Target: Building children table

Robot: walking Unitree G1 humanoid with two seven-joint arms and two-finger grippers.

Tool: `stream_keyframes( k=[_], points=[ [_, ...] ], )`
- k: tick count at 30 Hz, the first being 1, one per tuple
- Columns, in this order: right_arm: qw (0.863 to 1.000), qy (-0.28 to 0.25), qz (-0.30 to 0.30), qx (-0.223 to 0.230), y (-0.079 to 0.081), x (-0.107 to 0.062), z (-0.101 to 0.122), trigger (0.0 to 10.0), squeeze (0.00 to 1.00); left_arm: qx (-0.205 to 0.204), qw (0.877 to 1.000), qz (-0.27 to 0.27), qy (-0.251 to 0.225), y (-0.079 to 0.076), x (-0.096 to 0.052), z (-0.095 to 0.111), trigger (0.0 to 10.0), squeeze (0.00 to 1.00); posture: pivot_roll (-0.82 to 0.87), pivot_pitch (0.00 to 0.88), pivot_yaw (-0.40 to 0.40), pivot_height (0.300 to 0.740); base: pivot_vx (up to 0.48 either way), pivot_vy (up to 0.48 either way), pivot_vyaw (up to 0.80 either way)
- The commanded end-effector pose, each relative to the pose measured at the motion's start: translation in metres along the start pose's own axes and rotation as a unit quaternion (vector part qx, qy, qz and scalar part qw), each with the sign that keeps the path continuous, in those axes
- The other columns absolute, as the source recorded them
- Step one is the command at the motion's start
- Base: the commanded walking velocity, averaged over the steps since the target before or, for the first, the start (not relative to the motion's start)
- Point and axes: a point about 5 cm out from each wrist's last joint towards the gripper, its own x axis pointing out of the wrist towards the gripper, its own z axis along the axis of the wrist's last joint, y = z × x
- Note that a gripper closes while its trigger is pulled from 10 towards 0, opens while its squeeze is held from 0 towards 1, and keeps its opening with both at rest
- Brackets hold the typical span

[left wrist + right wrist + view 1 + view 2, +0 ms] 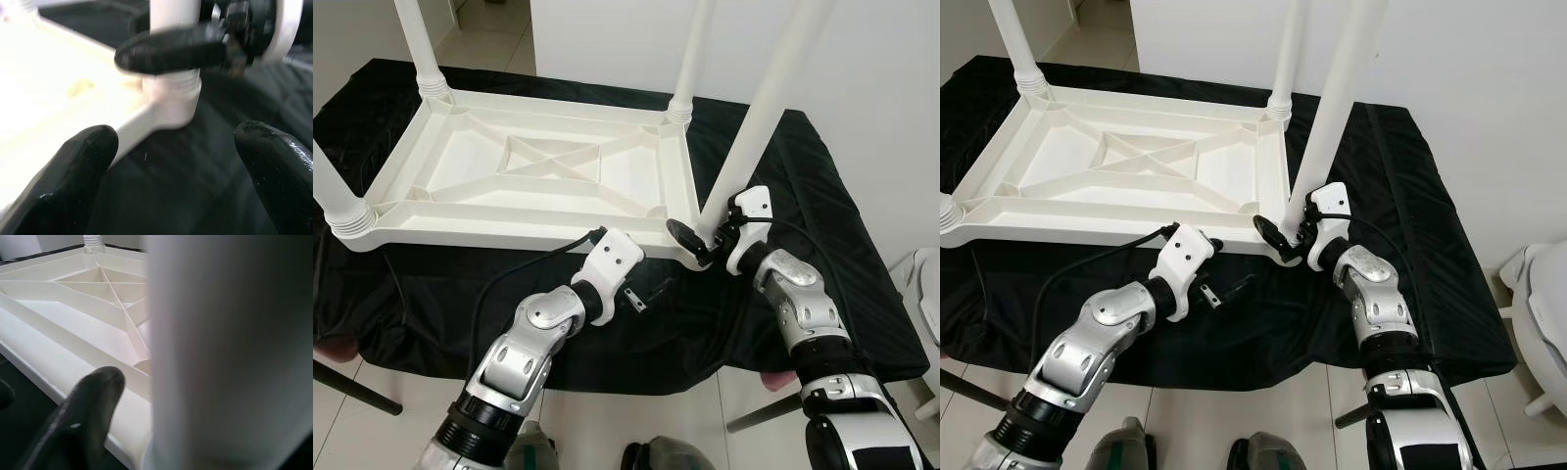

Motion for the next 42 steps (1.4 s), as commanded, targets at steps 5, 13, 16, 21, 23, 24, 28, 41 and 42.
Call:
stream_keyframes(
  k=[5,13,16,21,23,24,28,41,42],
  points=[
    [1.0,-0.002,0.012,0.015,0.007,0.004,-0.004,0.0,0.0,0.026,0.999,0.015,-0.018,0.004,0.008,0.011,10.0,0.0,0.02,0.0,-0.115,0.74,0.0,0.0,0.0],
    [0.997,-0.021,-0.055,0.042,0.016,-0.001,-0.011,0.0,0.0,0.041,0.999,0.005,-0.017,0.003,0.01,0.008,10.0,0.0,0.02,0.0,-0.114,0.74,0.0,0.0,0.0],
    [0.995,-0.03,-0.081,0.048,0.019,-0.003,-0.013,0.0,0.0,0.04,0.999,0.0,-0.016,0.0,0.009,0.006,10.0,0.0,0.02,0.0,-0.108,0.74,0.0,0.0,0.0],
    [0.983,-0.05,-0.159,0.075,0.019,-0.006,-0.013,0.0,0.0,0.034,0.999,0.004,-0.013,-0.002,0.007,0.0,10.0,0.0,0.01,0.0,-0.102,0.74,0.0,0.0,0.0],
    [0.979,-0.053,-0.181,0.08,0.018,-0.007,-0.012,0.0,0.0,0.033,0.999,0.01,-0.011,-0.001,0.007,-0.001,10.0,0.0,0.01,0.0,-0.102,0.74,0.0,0.0,0.0],
    [0.979,-0.053,-0.181,0.08,0.018,-0.007,-0.012,0.0,0.0,0.033,0.999,0.01,-0.011,-0.001,0.007,-0.001,10.0,0.0,0.01,0.0,-0.102,0.74,0.0,0.0,0.0],
    [0.957,-0.051,-0.27,0.091,0.023,-0.012,-0.011,0.0,0.0,0.033,0.999,0.026,-0.011,0.001,0.007,-0.005,10.0,0.0,0.0,0.001,-0.103,0.74,0.0,0.0,0.0],
    [0.931,-0.026,-0.358,0.064,0.035,-0.02,-0.006,0.0,0.0,0.043,0.998,0.048,-0.011,0.008,0.001,-0.007,10.0,0.0,0.01,0.011,-0.109,0.74,0.0,0.0,0.0],
    [0.931,-0.023,-0.359,0.062,0.036,-0.019,-0.005,0.0,0.0,0.044,0.998,0.049,-0.011,0.009,0.0,-0.007,10.0,0.0,0.01,0.012,-0.104,0.74,0.0,0.0,0.0]
  ],
)
